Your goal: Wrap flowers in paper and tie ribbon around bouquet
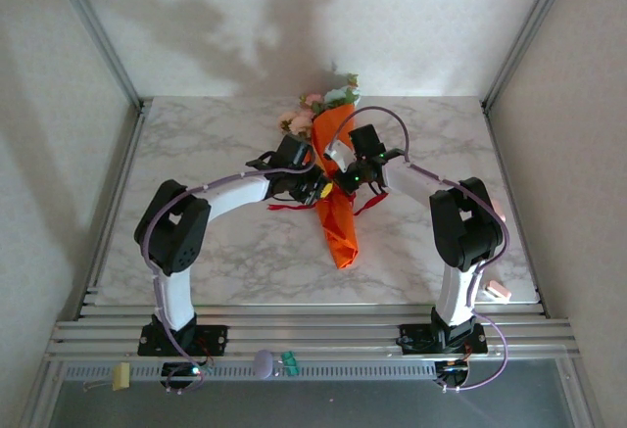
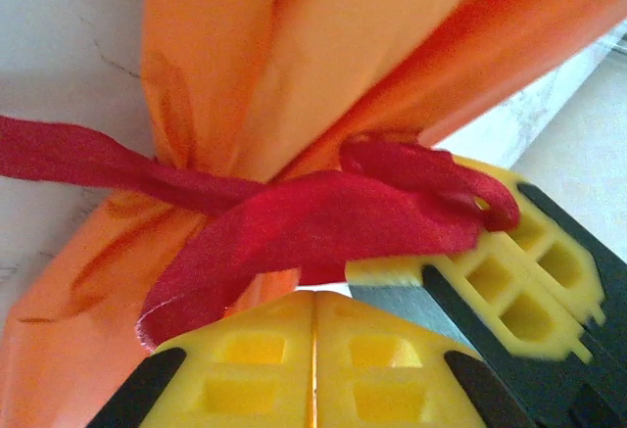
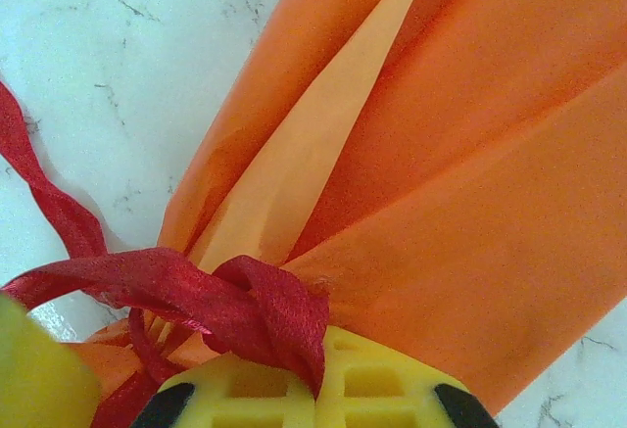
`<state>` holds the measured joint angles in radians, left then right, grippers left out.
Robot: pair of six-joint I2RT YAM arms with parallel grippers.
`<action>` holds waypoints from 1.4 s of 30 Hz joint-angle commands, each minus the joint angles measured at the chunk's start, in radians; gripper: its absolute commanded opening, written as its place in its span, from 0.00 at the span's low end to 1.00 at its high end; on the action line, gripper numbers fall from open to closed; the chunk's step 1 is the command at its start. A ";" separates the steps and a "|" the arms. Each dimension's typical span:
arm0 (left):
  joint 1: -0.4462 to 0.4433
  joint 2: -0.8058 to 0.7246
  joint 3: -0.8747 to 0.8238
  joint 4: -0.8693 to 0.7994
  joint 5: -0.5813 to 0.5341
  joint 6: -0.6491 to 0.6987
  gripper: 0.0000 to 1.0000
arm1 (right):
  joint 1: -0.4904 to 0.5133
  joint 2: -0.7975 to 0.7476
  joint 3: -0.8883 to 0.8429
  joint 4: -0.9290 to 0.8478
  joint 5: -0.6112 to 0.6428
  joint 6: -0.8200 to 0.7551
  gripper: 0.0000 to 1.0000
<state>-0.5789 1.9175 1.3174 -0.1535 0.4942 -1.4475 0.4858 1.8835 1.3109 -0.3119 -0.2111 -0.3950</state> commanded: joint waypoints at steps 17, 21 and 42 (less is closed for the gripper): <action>0.033 0.080 0.068 0.033 -0.034 0.026 0.23 | -0.001 0.020 0.041 -0.051 -0.045 0.053 0.00; 0.033 0.082 0.072 0.023 -0.046 0.024 0.30 | -0.001 0.023 0.044 -0.057 -0.058 0.063 0.00; 0.005 -0.110 -0.090 0.212 -0.089 -0.433 0.57 | 0.000 0.009 0.014 -0.042 -0.059 0.076 0.00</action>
<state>-0.5640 1.8278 1.2411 -0.0193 0.4149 -1.7851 0.4843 1.8912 1.3296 -0.3466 -0.2451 -0.3206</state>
